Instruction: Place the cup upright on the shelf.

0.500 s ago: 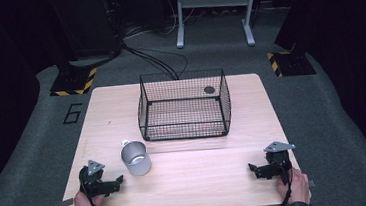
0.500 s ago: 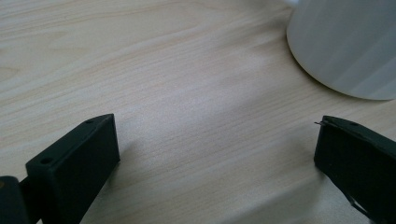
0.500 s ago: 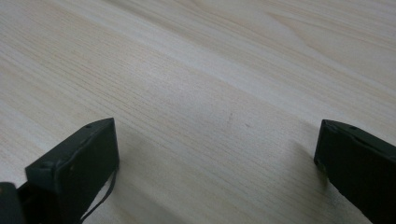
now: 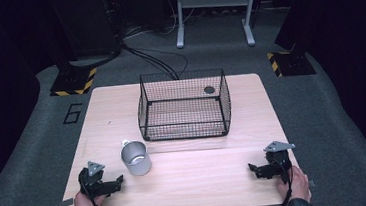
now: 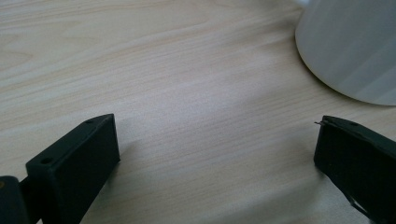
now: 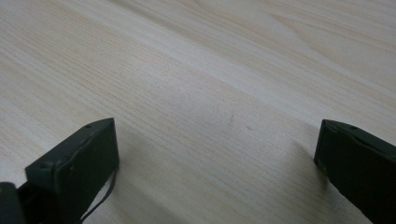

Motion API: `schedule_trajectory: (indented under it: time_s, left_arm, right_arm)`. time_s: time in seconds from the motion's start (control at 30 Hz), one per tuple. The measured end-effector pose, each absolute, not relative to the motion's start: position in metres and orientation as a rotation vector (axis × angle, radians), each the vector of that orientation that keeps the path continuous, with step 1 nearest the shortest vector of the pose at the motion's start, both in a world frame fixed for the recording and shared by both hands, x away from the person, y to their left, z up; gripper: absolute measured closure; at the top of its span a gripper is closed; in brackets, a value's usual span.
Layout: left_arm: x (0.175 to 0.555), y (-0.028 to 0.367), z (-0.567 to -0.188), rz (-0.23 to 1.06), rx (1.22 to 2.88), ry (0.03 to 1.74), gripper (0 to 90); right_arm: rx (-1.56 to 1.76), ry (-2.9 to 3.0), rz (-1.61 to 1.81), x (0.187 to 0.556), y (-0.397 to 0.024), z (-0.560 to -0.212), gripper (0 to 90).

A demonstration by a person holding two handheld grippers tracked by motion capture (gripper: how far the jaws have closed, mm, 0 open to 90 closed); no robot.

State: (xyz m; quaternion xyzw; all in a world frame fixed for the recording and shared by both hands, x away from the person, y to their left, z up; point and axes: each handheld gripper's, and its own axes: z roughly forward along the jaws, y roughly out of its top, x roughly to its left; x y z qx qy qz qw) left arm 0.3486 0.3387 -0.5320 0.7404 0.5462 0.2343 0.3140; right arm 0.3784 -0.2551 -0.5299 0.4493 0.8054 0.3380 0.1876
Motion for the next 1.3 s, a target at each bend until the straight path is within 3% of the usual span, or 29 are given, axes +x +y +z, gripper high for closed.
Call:
schedule_trajectory:
  time_s: [0.23, 0.73, 1.3]
  left_arm:
    - [0.340, 0.339, -0.532, 0.585, 2.000, 1.360, 0.2]
    - [0.323, 0.342, -0.498, 0.425, 1.882, 1.175, 0.2]
    - [0.338, 0.323, -0.454, 0.473, 1.890, 1.016, 0.0]
  right_arm:
    - [1.263, 2.271, 0.954, 0.379, -0.255, -0.530, 0.0]
    - [1.261, 2.274, 0.954, 0.379, -0.255, -0.530, 0.0]
    - [1.260, 2.273, 0.955, 0.379, -0.255, -0.530, 0.0]
